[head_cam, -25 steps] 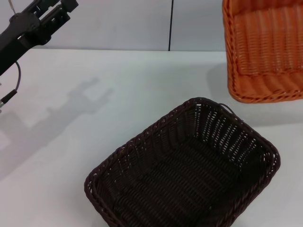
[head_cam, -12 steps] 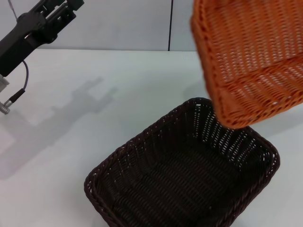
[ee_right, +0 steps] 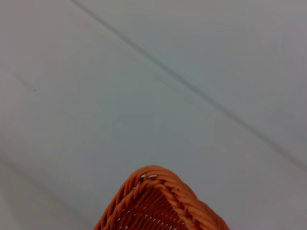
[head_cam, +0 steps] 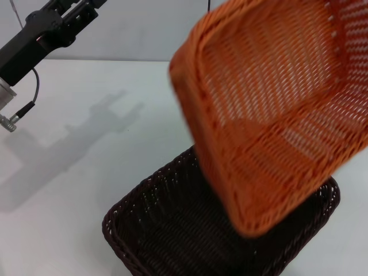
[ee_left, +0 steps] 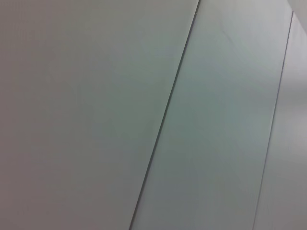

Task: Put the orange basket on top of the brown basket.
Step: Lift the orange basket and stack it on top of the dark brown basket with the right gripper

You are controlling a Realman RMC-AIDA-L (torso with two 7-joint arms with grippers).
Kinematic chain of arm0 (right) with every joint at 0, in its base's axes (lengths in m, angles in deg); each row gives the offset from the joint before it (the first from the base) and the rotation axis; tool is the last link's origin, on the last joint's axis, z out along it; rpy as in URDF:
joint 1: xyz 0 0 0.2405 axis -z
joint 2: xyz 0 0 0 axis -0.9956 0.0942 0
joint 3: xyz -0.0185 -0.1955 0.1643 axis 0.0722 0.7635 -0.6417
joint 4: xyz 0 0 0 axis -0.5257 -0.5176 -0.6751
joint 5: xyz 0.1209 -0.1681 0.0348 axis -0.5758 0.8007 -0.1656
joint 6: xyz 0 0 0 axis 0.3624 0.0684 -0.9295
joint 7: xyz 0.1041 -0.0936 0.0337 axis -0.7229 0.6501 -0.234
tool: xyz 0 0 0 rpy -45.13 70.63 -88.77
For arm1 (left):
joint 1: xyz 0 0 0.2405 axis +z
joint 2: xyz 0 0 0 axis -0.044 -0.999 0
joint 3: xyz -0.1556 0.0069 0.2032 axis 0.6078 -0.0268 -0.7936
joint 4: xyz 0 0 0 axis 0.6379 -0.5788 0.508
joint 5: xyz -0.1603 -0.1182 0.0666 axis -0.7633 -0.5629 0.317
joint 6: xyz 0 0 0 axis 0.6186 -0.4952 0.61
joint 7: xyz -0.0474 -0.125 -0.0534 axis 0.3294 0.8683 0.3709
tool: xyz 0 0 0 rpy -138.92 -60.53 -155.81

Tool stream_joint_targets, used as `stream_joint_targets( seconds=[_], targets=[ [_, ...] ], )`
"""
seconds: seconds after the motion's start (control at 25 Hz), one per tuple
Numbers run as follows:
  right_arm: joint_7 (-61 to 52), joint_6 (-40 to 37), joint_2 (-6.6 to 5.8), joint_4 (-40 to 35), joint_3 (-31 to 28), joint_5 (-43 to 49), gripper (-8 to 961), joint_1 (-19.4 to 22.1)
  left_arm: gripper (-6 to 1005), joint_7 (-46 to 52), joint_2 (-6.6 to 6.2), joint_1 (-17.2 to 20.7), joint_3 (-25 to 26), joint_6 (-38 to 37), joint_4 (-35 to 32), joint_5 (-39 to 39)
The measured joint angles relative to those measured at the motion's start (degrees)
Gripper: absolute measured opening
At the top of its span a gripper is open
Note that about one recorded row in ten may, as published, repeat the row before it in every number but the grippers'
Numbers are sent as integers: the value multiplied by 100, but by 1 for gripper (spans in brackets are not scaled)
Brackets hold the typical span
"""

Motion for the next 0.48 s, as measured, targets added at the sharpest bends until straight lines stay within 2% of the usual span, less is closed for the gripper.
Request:
stream_joint_targets(
  seconds=[0.12, 0.16, 0.36, 0.48],
  targets=[
    [110, -118, 154, 33, 145, 16, 244, 111, 691, 18, -7, -1, -2, -35, 25, 5],
    [223, -127, 260, 56, 276, 35, 244, 206, 691, 22, -10, -2, -2, -39, 28, 7],
    [482, -34, 382, 269, 658, 254, 244, 317, 691, 46, -41, -10, -1, -63, 49, 13],
    [491, 56, 368, 504, 729, 483, 266, 239, 691, 55, -47, -13, -2, -63, 50, 17]
  ],
)
